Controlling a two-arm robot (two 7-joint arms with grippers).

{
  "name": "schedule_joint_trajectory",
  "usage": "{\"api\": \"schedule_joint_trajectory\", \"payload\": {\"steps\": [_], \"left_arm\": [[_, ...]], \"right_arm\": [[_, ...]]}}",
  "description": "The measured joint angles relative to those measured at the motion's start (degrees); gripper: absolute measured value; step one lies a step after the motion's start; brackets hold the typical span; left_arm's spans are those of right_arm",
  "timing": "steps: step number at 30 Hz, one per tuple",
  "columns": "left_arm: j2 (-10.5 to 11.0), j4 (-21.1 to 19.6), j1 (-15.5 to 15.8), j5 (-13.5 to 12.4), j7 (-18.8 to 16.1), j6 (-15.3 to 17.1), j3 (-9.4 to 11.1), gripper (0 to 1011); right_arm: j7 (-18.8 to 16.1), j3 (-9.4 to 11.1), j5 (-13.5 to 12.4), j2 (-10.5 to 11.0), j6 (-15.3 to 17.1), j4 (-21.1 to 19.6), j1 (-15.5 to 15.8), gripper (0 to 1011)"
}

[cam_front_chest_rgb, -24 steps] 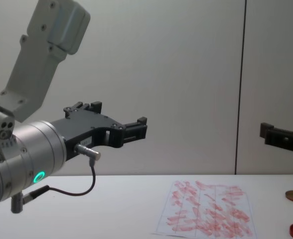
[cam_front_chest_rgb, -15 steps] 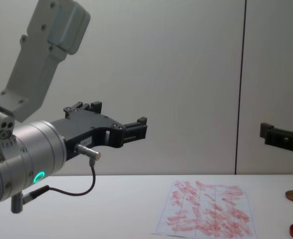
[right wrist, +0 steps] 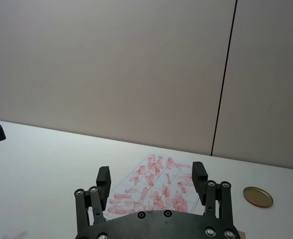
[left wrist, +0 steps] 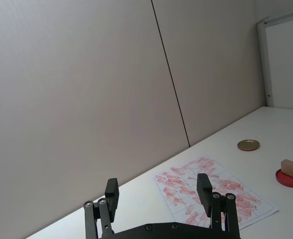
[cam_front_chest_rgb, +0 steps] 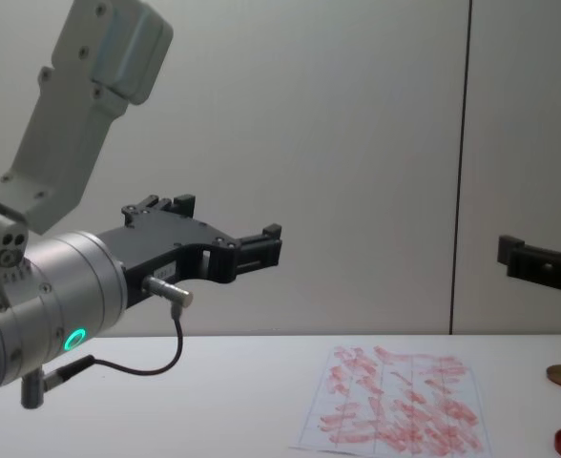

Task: Use the one hand to pick up the stamp and affix it onto the A4 paper.

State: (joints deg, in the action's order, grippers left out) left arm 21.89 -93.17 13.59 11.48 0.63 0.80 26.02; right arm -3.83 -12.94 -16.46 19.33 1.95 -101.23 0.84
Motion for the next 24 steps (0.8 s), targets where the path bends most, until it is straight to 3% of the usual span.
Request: {"api": "schedule_joint_trajectory", "payload": {"steps": [14,24], "left_arm": [[0.0,0.0,0.0,0.0,0.0,0.0,0.0,993],[0.0,0.0,0.0,0.0,0.0,0.0,0.0,993]], "right_arm": [[0.3,-0.1,0.3,-0.3,0.5,0.2,-0.2,1001],[2.9,-0.6,1.5,-2.3,5.3,2.1,-2.3,1001]]}}
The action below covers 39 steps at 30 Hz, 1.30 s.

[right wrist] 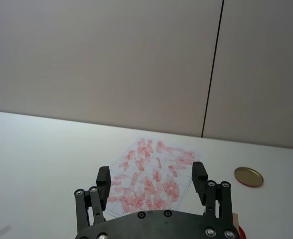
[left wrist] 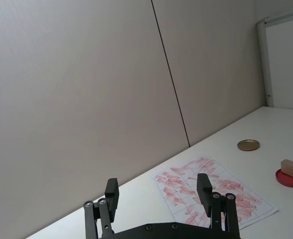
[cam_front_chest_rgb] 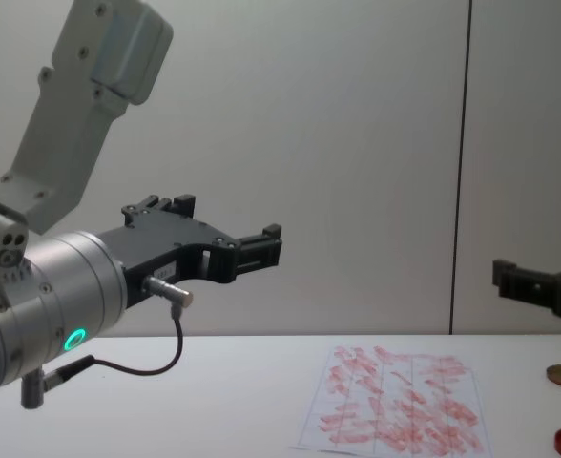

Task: Use the one hand to pick up the stamp and affix it onto the A4 paper.

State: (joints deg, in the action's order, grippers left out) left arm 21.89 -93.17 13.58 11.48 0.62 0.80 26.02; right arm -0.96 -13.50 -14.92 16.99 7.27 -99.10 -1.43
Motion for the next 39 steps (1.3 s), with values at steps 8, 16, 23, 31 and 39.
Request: {"api": "schedule_joint_trajectory", "payload": {"steps": [8,16,23,31,39], "left_arm": [[0.0,0.0,0.0,0.0,0.0,0.0,0.0,993],[0.0,0.0,0.0,0.0,0.0,0.0,0.0,993],[0.0,0.0,0.0,0.0,0.0,0.0,0.0,993],[0.0,0.0,0.0,0.0,0.0,0.0,0.0,993],[0.0,0.0,0.0,0.0,0.0,0.0,0.0,993]], "right_arm": [[3.0,-0.1,0.7,-2.4,6.1,3.5,-3.4,1001],[6.1,0.5,0.7,-4.2,11.5,7.4,-6.8,1001],[8.7,1.6,-0.2,-5.2,15.4,11.3,-9.9,1001],[10.8,3.1,-0.8,-5.9,18.7,16.2,-13.4,1001],[11.3,4.3,-1.1,-6.3,20.4,21.6,-16.9,1001]]}}
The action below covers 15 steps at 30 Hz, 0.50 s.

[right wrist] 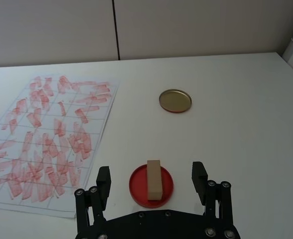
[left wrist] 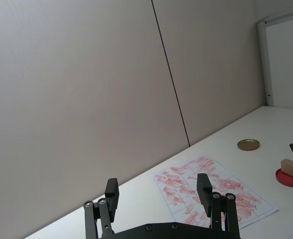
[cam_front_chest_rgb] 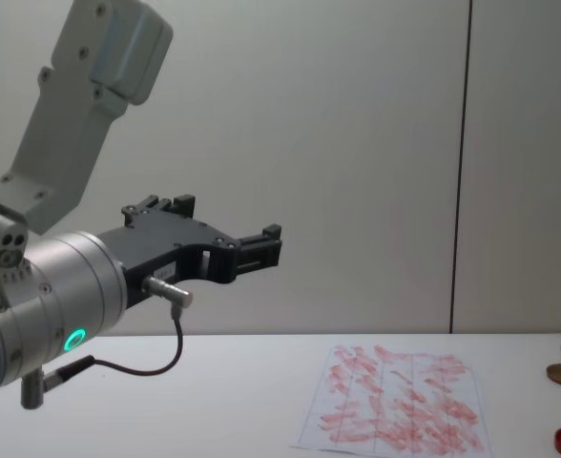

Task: Use the one hand to pick up the stamp and affix it onto the A4 paper.

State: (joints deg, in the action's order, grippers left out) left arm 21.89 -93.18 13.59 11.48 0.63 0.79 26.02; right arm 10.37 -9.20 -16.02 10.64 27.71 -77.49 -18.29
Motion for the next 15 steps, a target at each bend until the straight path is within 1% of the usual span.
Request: {"api": "schedule_joint_trajectory", "payload": {"steps": [6,7,9,12,15], "left_arm": [[0.0,0.0,0.0,0.0,0.0,0.0,0.0,993],[0.0,0.0,0.0,0.0,0.0,0.0,0.0,993],[0.0,0.0,0.0,0.0,0.0,0.0,0.0,993],[0.0,0.0,0.0,0.0,0.0,0.0,0.0,993],[0.0,0.0,0.0,0.0,0.0,0.0,0.0,993]], "right_arm": [[-0.3,0.5,-0.1,-0.4,0.5,4.1,-2.3,1001],[-0.5,0.6,-0.1,-0.5,0.6,5.3,-2.9,1001],[-0.9,0.7,-0.1,-0.6,0.6,6.5,-3.6,1001],[-1.7,0.8,0.0,-0.9,0.5,9.8,-5.3,1001],[-2.2,0.9,0.1,-1.1,0.3,11.8,-6.3,1001]]}}
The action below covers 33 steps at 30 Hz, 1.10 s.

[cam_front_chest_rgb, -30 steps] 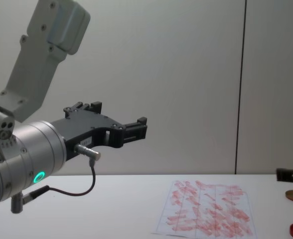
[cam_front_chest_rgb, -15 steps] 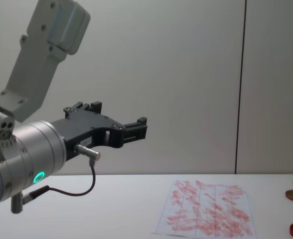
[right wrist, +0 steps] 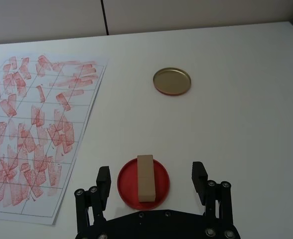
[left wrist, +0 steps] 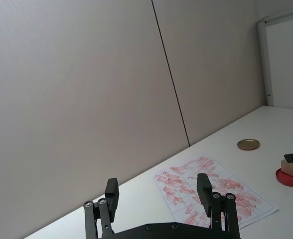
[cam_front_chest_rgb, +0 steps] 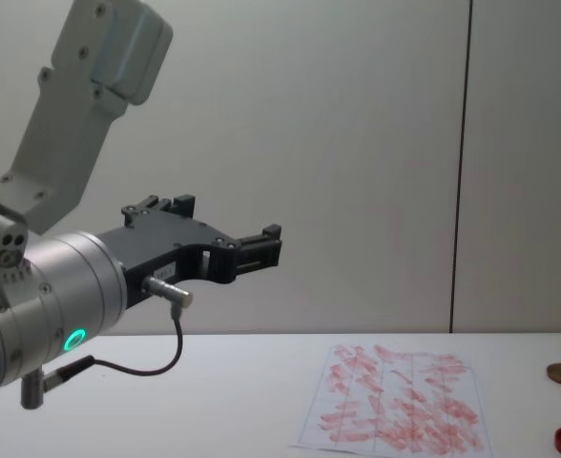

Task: Use the one hand to pick up the stamp and affix it onto the A4 paper.

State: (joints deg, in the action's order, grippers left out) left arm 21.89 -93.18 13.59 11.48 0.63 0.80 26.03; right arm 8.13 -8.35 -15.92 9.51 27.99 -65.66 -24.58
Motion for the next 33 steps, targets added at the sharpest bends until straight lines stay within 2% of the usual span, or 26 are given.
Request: {"api": "schedule_joint_trajectory", "payload": {"steps": [9,11,17,19,22,24,26,27,28,31,33], "left_arm": [[0.0,0.0,0.0,0.0,0.0,0.0,0.0,993],[0.0,0.0,0.0,0.0,0.0,0.0,0.0,993],[0.0,0.0,0.0,0.0,0.0,0.0,0.0,993],[0.0,0.0,0.0,0.0,0.0,0.0,0.0,993],[0.0,0.0,0.0,0.0,0.0,0.0,0.0,993],[0.0,0.0,0.0,0.0,0.0,0.0,0.0,993],[0.0,0.0,0.0,0.0,0.0,0.0,0.0,993],[0.0,0.0,0.0,0.0,0.0,0.0,0.0,993],[0.0,0.0,0.0,0.0,0.0,0.0,0.0,993],[0.0,0.0,0.0,0.0,0.0,0.0,0.0,993],[0.0,0.0,0.0,0.0,0.0,0.0,0.0,993]], "right_arm": [[-2.4,-0.3,1.0,-0.9,-1.2,7.8,-3.8,1001],[-2.6,-0.3,1.0,-0.9,-1.3,8.3,-4.0,984],[-3.3,-0.7,1.7,-1.5,-1.6,12.1,-5.8,842],[-3.4,-0.8,2.0,-1.8,-1.6,13.8,-6.6,756],[-3.5,-0.9,2.2,-2.0,-1.6,14.8,-7.1,705],[-3.5,-1.0,2.4,-2.1,-1.6,15.7,-7.6,617],[-3.4,-1.0,2.5,-2.2,-1.6,16.2,-7.9,579],[-3.4,-1.1,2.6,-2.3,-1.6,16.7,-8.1,517],[-3.3,-1.1,2.6,-2.3,-1.6,16.9,-8.2,517],[-3.1,-1.1,2.8,-2.5,-1.6,17.6,-8.5,396],[-2.9,-1.1,2.8,-2.5,-1.6,17.8,-8.6,359]]}}
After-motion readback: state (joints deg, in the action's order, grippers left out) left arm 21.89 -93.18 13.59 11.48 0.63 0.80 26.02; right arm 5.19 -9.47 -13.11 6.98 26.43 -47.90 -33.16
